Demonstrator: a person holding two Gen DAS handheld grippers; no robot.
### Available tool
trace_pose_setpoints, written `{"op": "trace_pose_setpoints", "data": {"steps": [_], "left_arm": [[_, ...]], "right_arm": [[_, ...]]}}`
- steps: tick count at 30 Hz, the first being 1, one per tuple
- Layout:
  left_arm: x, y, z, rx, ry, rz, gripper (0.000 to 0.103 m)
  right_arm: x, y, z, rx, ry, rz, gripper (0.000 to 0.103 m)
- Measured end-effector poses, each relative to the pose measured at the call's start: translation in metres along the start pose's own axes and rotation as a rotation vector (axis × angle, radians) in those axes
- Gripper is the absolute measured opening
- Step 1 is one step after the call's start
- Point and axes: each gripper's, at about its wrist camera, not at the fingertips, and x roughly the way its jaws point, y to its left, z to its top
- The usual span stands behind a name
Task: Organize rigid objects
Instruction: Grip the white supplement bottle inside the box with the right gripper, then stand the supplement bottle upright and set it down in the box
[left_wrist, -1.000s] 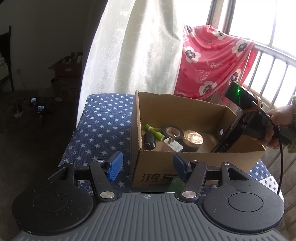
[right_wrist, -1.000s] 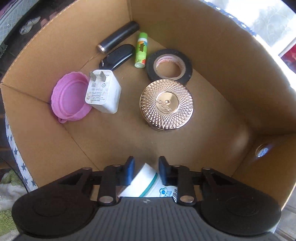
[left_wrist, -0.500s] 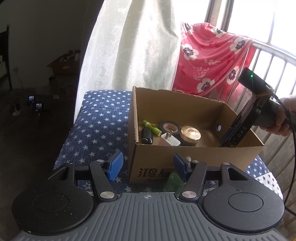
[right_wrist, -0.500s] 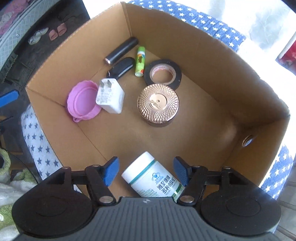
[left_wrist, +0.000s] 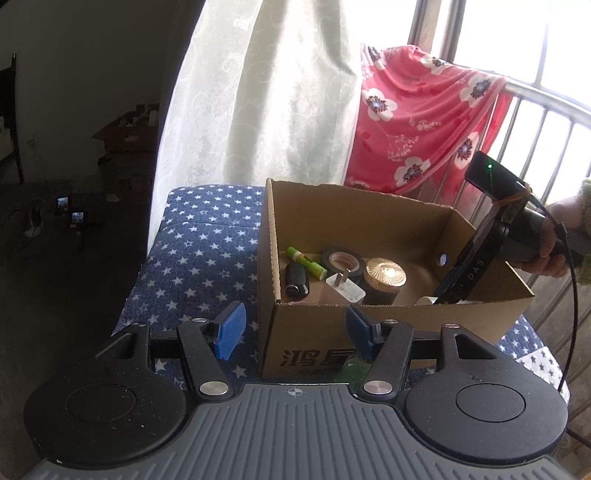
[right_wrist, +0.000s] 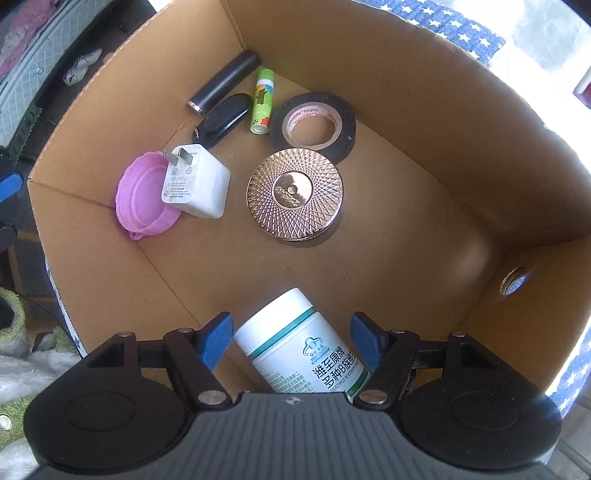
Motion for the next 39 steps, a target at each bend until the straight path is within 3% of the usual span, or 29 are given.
{"op": "trace_pose_setpoints", "data": {"steps": [7, 15, 22, 29, 34, 39], "left_arm": [[0.003, -0.002, 0.002, -0.002, 0.004, -0.001, 0.060], [0.001, 0.000, 0.001, -0.004, 0.002, 0.006, 0.060], [-0.002, -0.001, 0.001, -0.005, -0.006, -0.004, 0.060], [-0.005, -0.009, -0.002, 0.019, -0.002, -0.019, 0.060], [-0.006, -0.015, -0.007, 0.035, 0.010, -0.019, 0.060], [-0.005, -0.021, -0.017, 0.055, 0.039, -0.037, 0.060]], "right_arm": [[0.018, 0.003, -0.002, -0.020, 0.040, -0.012, 0.074], [0.002, 0.011, -0.014, -0.061, -0.016, -0.049, 0.072], [-0.042, 0.028, -0.032, -0.076, -0.201, -0.143, 0.065], [-0.067, 0.002, -0.041, 0.092, -0.427, -0.240, 0.063], [-0.058, -0.029, -0.035, 0.198, -0.568, -0.183, 0.060], [-0.053, -0.041, -0.028, 0.243, -0.608, -0.182, 0.058]]}}
